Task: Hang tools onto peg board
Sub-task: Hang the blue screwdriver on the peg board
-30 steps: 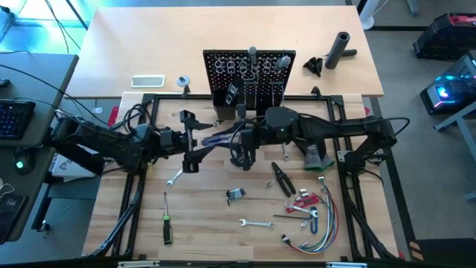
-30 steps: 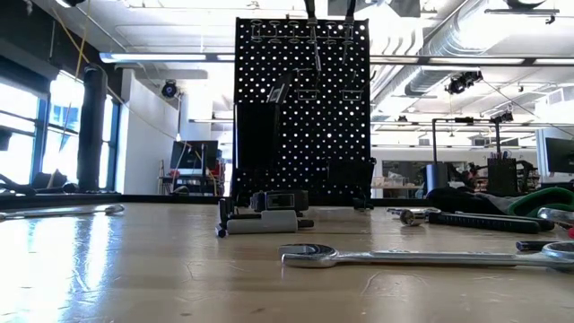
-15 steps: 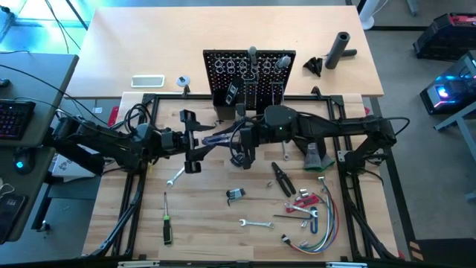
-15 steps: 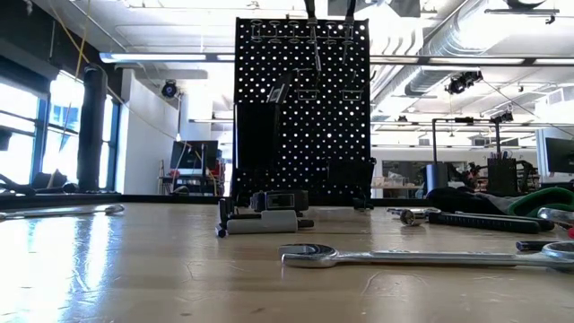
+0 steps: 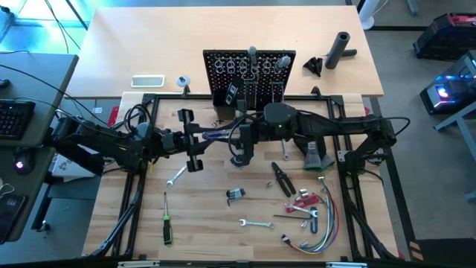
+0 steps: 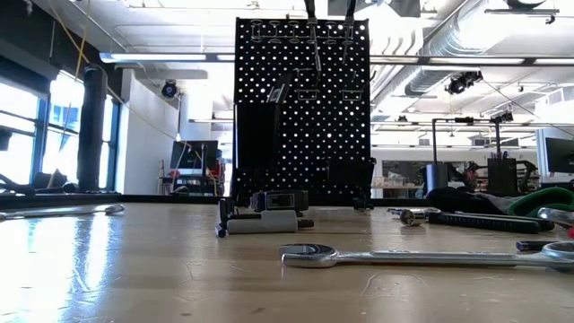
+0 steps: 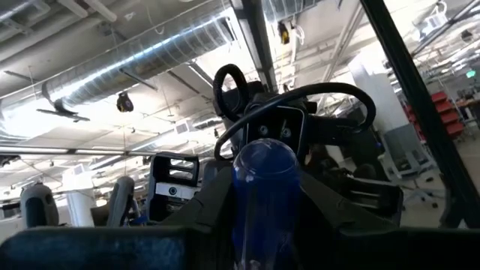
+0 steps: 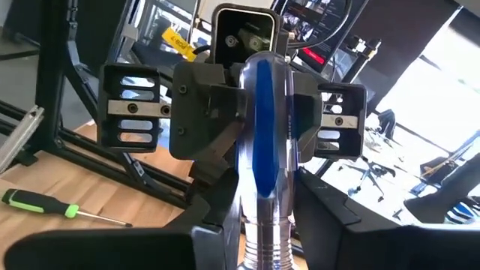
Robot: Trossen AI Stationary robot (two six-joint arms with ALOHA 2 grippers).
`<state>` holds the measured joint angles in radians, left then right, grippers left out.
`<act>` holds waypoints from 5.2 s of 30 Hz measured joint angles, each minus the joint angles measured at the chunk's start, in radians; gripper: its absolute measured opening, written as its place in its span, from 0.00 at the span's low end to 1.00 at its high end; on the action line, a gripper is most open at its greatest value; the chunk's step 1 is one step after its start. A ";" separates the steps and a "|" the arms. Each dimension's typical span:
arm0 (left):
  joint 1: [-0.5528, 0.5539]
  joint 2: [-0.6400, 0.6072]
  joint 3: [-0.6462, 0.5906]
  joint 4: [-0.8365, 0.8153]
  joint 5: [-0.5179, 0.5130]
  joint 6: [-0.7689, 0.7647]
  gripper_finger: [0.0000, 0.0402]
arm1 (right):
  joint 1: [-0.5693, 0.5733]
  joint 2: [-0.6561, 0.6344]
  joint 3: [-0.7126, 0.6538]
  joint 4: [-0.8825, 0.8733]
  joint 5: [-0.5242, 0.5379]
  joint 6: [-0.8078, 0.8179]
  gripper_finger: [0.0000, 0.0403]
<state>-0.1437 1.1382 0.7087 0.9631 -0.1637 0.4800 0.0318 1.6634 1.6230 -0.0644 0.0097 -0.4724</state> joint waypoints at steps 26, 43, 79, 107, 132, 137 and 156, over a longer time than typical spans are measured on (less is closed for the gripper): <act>0.215 -0.006 0.476 -0.537 -0.008 0.118 0.23 | 0.074 -0.131 -0.001 -0.370 0.404 0.152 0.48; 0.456 0.289 0.951 -0.958 0.034 0.044 0.23 | 0.199 -0.133 -0.001 -0.715 0.436 0.414 0.48; 0.620 0.437 1.243 -1.346 0.107 -0.189 0.23 | 0.267 -0.133 -0.213 -0.678 0.513 0.518 0.48; 0.593 0.429 1.304 -1.409 0.109 -0.206 0.23 | 0.263 -0.133 -0.213 -0.676 0.518 0.499 0.48; 0.635 0.523 1.301 -1.417 0.091 -0.230 0.23 | 0.277 -0.133 -0.213 -0.678 0.518 0.506 0.48; 0.640 0.523 1.301 -1.436 0.077 -0.253 0.23 | 0.277 -0.133 -0.213 -0.679 0.518 0.499 0.48; 0.654 0.532 1.300 -1.463 0.071 -0.320 0.32 | 0.277 -0.134 -0.213 -0.679 0.518 0.509 0.48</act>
<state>0.5106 1.6702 2.0090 -0.4995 -0.0924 0.1604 0.3084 1.5299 1.4101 -0.7429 0.5282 0.0368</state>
